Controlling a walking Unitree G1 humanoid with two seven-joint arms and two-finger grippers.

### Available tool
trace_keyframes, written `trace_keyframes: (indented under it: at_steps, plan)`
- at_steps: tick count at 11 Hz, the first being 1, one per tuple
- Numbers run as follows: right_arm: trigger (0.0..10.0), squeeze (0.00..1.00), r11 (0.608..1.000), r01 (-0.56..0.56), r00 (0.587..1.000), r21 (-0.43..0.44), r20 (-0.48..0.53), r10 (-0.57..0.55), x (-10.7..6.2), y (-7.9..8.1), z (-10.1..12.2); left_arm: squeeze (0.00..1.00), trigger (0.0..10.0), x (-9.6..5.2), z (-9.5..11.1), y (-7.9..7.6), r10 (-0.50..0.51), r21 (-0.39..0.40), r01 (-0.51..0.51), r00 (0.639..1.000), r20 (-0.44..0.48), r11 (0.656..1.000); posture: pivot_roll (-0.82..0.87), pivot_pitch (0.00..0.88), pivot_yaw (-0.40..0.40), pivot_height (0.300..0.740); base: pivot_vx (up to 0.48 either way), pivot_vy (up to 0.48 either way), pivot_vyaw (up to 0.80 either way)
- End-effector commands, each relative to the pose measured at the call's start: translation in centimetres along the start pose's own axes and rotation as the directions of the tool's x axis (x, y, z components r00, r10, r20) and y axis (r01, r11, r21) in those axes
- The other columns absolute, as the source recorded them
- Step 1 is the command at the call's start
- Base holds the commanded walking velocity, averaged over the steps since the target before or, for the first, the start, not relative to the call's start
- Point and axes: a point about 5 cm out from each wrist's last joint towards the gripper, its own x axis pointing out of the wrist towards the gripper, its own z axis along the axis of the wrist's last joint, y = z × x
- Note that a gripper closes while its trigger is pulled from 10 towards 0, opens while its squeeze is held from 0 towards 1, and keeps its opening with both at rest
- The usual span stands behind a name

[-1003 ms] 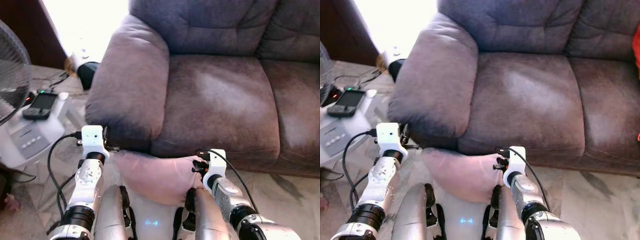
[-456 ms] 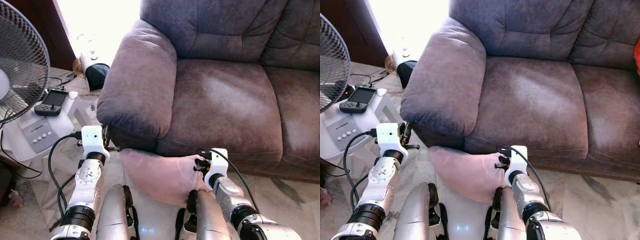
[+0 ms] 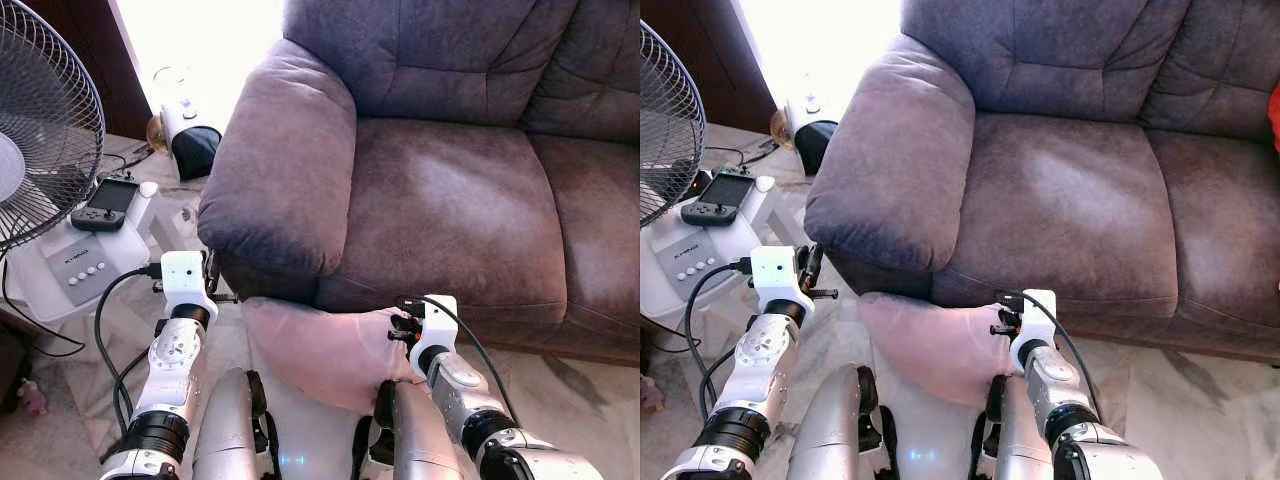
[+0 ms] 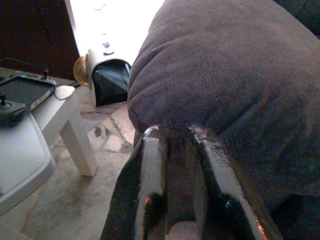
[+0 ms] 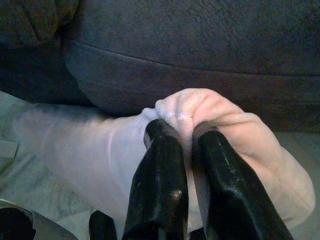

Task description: Move the pillow to the sofa from floor

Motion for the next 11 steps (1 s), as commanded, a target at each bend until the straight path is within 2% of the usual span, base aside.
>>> trace_keyframes:
  at_steps: [1, 3, 8, 11]
  plan:
    - [10.0, 0.0, 0.999, 0.033, 0.978, -0.017, 0.208, -0.028, 0.01, -1.11, 4.05, 0.0, 10.0, -0.22, -0.5, -0.04, -0.016, 0.003, 0.016, 0.999, -0.031, 1.0, 0.09, 0.129, -0.08, 0.639, 0.0, 0.0, 0.0]
    - [10.0, 0.0, 0.999, 0.035, 0.976, -0.014, 0.217, -0.031, -0.01, -1.13, 4.16, 0.0, 10.0, -0.21, -0.5, -0.01, -0.018, 0.005, 0.018, 0.999, -0.032, 1.0, 0.09, 0.129, -0.077, 0.657, 0.0, 0.0, 0.0]
    - [10.0, 0.0, 0.999, 0.038, 0.975, -0.009, 0.217, -0.035, -0.01, -1.07, 4.06, 0.0, 10.0, -0.22, -0.61, -0.04, -0.029, 0.004, 0.029, 0.999, -0.04, 1.0, 0.09, 0.126, -0.072, 0.74, 0.0, 0.0, 0.0]
    - [10.0, 0.0, 0.999, 0.041, 0.977, -0.008, 0.212, -0.038, 0.0, -1.04, 3.93, 0.0, 10.0, -0.21, -0.69, -0.13, -0.036, 0.003, 0.037, 0.998, -0.047, 0.999, 0.1, 0.124, -0.071, 0.74, 0.0, 0.0, 0.0]
